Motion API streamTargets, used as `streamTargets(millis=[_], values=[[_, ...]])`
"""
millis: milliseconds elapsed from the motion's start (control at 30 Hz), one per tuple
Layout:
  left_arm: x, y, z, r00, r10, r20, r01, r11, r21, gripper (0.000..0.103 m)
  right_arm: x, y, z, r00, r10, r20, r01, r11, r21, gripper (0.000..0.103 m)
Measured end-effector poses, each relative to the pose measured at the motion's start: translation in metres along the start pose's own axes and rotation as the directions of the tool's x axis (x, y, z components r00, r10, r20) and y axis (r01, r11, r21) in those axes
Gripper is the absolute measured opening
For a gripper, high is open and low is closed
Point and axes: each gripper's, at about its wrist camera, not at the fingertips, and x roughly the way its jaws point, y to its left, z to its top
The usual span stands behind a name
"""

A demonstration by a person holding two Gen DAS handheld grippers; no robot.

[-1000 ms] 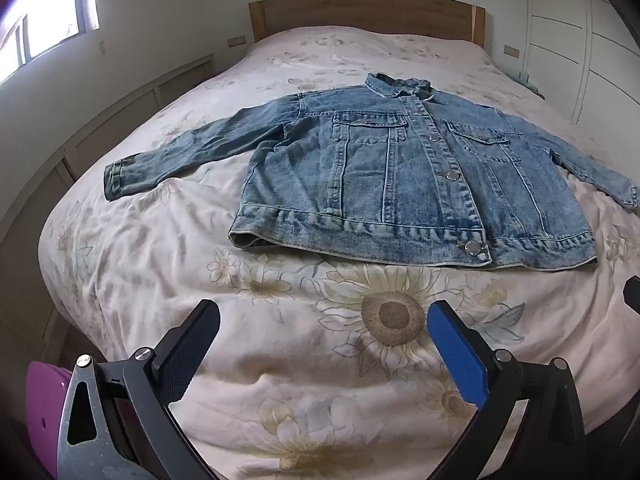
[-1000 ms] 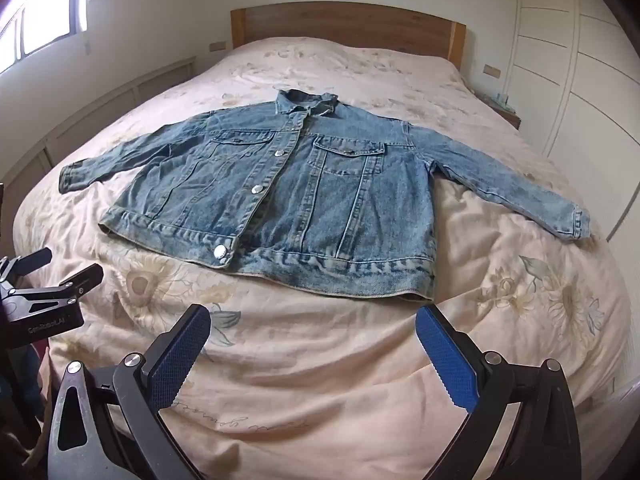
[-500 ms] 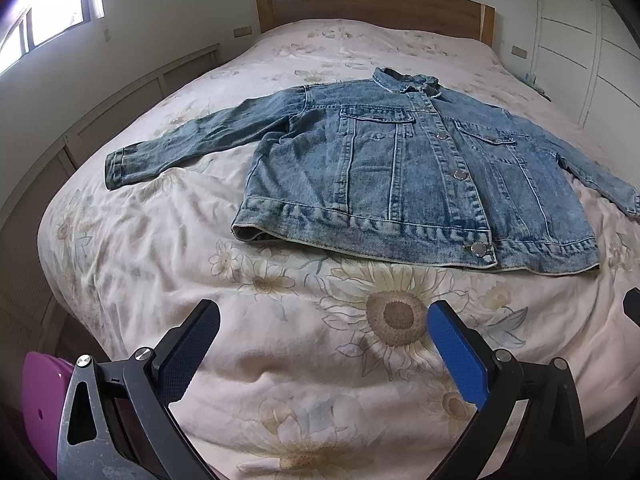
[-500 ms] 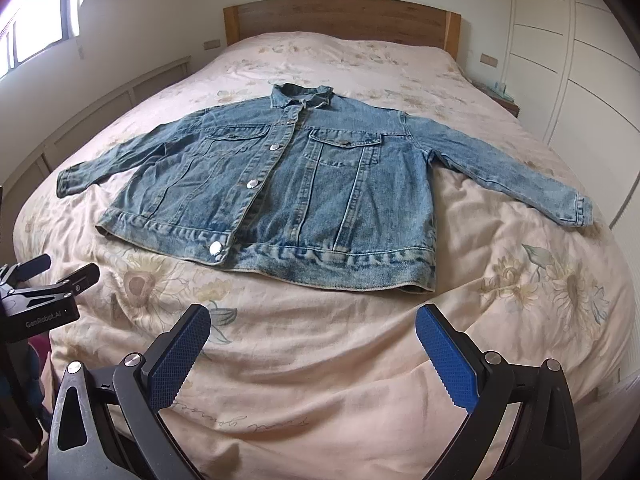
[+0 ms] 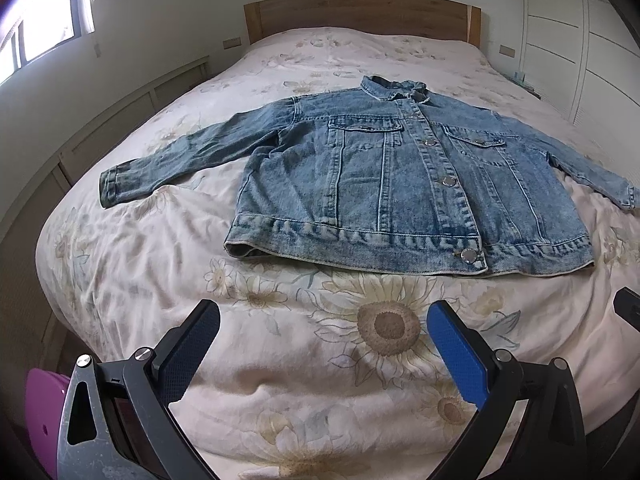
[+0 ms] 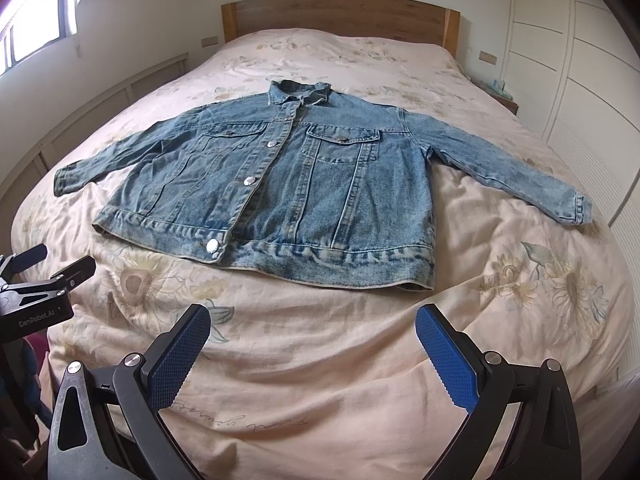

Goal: Fold large clothes

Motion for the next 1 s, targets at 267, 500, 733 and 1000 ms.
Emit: streamTargets(millis=[267, 500, 733, 1000], values=[[0.0036, 0.0016, 0.0000, 1.000, -0.010, -0.025, 0.010, 1.000, 0.005, 0.102, 0.0017, -0.0021, 0.0002, 1.000, 0.000, -0.007, 0.001, 1.000, 0.004, 0.102], [0.0005, 0.0006, -0.0006, 0.999, -0.036, -0.016, 0.036, 0.999, 0.026, 0.102, 0.0026, -0.0027, 0.0000, 1.000, -0.004, -0.013, 0.004, 1.000, 0.005, 0.102], [-0.0022, 0.0038, 0.0032, 0.998, -0.066, -0.024, 0.066, 0.998, 0.013, 0.102, 0.0010, -0.0044, -0.0001, 1.000, -0.008, -0.012, 0.008, 1.000, 0.009, 0.102], [0.0006, 0.0066, 0.0010, 0.997, -0.065, -0.043, 0.065, 0.998, 0.005, 0.102, 0.0000, -0.0039, 0.0000, 1.000, -0.004, -0.012, 0.004, 1.000, 0.005, 0.102]])
